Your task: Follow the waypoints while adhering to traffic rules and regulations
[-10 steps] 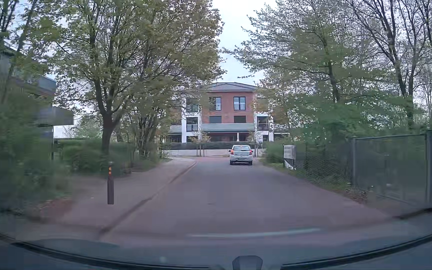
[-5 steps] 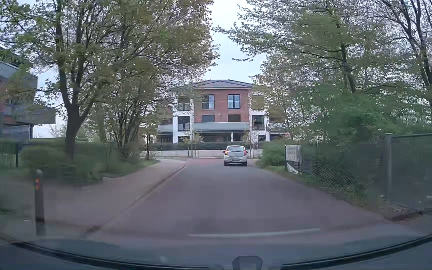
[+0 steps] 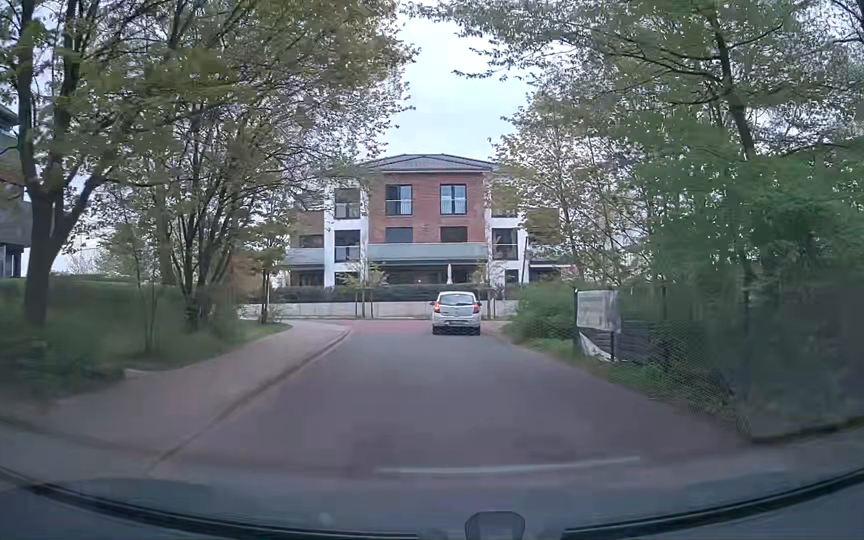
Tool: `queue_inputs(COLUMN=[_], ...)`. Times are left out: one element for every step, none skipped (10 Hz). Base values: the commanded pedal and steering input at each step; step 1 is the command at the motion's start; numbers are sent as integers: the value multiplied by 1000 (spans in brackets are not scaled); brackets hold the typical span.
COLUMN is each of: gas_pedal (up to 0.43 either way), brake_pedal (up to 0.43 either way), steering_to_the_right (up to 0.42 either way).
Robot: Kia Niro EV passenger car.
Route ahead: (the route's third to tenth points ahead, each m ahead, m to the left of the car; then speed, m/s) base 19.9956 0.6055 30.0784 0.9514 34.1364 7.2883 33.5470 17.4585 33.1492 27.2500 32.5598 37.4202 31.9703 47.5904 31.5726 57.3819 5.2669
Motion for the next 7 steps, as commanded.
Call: queue_inputs(gas_pedal=[98,98,98,98,98,98,98], brake_pedal=[0,0,0,0,0,0,0], steering_to_the_right=[34,33,32,31,31,29,27])
